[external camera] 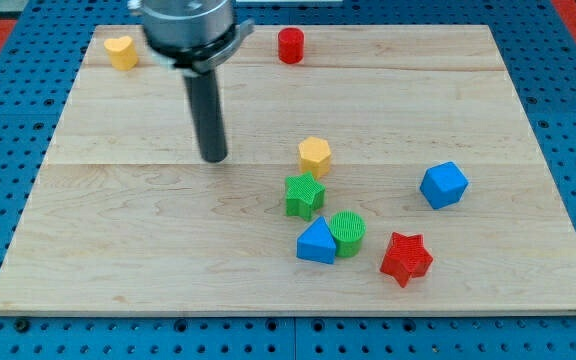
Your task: Slide the yellow hexagon to parallel right of red circle
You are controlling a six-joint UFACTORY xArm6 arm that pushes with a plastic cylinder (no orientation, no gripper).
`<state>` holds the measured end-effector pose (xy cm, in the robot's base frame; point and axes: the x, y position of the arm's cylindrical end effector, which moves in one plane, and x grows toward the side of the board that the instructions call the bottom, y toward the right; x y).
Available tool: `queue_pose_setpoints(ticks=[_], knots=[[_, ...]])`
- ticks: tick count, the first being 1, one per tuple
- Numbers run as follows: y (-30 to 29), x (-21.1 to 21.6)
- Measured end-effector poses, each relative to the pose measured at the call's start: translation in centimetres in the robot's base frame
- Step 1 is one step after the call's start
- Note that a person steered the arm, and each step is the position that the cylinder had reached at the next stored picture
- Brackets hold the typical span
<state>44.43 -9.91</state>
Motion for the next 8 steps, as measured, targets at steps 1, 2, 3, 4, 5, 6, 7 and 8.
queue_pose_setpoints(ticks=[1, 2, 3, 4, 5, 6, 7, 8], knots=[[6.4, 2.2], [11.8, 1.1], [14.4, -2.6], [18.0, -3.8], [19.7, -7.8], [19.9, -12.9], [22.2, -15.5], [25.3, -17.6]])
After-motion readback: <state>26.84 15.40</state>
